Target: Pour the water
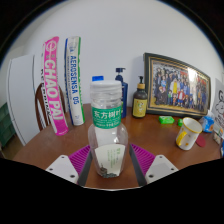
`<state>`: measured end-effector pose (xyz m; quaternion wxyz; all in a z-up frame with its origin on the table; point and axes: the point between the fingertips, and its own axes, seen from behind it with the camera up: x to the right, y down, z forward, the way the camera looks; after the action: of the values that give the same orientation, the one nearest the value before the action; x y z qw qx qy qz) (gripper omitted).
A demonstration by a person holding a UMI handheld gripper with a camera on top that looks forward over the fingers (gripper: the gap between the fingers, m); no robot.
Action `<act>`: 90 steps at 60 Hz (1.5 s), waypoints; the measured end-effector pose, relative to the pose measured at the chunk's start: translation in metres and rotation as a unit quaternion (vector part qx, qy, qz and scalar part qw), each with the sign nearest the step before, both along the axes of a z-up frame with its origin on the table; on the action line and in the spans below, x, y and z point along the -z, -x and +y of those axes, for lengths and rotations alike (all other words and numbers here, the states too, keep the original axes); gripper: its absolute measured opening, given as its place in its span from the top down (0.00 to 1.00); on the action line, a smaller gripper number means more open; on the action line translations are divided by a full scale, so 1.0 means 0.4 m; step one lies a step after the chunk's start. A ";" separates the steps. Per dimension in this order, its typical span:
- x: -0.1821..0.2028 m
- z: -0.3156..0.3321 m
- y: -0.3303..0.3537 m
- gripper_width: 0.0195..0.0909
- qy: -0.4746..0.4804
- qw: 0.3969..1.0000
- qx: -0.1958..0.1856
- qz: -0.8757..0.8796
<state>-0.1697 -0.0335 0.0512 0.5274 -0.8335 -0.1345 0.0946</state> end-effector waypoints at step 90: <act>-0.395 0.342 -0.312 0.69 0.140 0.502 0.121 0.845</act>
<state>-0.0449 0.1032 0.2093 0.2731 -0.4286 0.4918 0.7070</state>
